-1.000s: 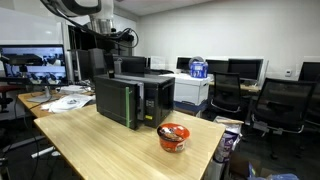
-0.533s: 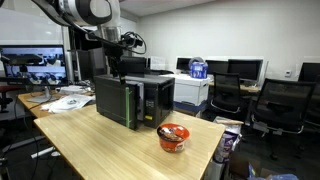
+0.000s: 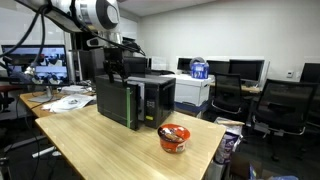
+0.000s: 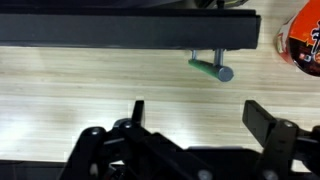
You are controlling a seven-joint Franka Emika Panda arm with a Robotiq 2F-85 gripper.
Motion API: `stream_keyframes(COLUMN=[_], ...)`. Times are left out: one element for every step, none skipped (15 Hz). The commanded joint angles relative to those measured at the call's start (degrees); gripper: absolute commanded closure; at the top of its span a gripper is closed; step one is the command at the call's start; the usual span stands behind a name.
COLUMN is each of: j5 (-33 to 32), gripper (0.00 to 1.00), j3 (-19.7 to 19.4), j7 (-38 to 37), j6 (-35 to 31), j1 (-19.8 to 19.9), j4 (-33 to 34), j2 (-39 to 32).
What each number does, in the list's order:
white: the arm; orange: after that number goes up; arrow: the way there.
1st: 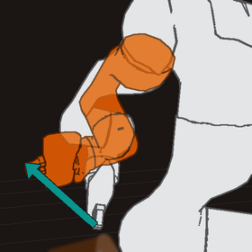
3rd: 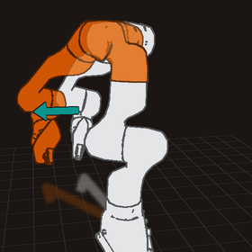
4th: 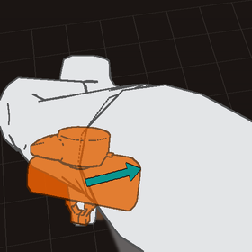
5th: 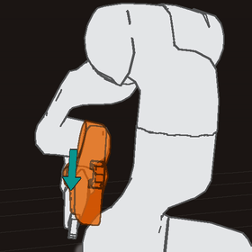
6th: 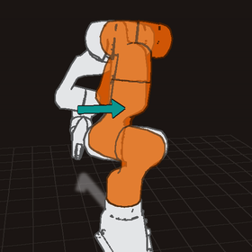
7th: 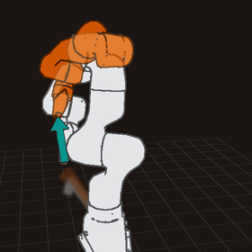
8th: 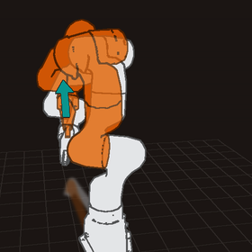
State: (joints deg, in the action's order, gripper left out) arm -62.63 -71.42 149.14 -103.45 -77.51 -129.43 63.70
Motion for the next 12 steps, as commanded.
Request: stream_keyframes(j5=[-7.4,-8.3,-9.3,-10.2,-10.5,-10.9,-11.1,-7.5,-7.8,-8.1,-8.4,-8.4], gripper=[0.0,0.0,0.0,0.0,0.0,0.0,0.0,0.0,0.0,0.0,0.0,0.0], j3=[2.8,3.5,4.1,4.9,5.6,6.4,7.1,6.5,6.9,7.1,7.3,7.4], j7=[0.0,0.0,0.0,0.0,0.0,0.0,0.0,0.0,0.0,0.0,0.0,0.0], j6=[9.6,11.6,13.4,15.3,16.3,18.0,19.5,16.2,16.8,16.7,17.0,17.0], j1=[-4.0,-4.9,-5.6,-6.5,-7.0,-8.1,-9.0,-8.7,-9.5,-10.2,-11.2,-11.8], j4=[0.9,1.2,1.5,1.7,2.2,2.7,3.2,3.0,3.3,3.2,3.2,3.2], j2=[13.9,16.3,18.6,21.0,22.3,24.4,25.8,21.2,22.1,22.1,22.0,21.8])
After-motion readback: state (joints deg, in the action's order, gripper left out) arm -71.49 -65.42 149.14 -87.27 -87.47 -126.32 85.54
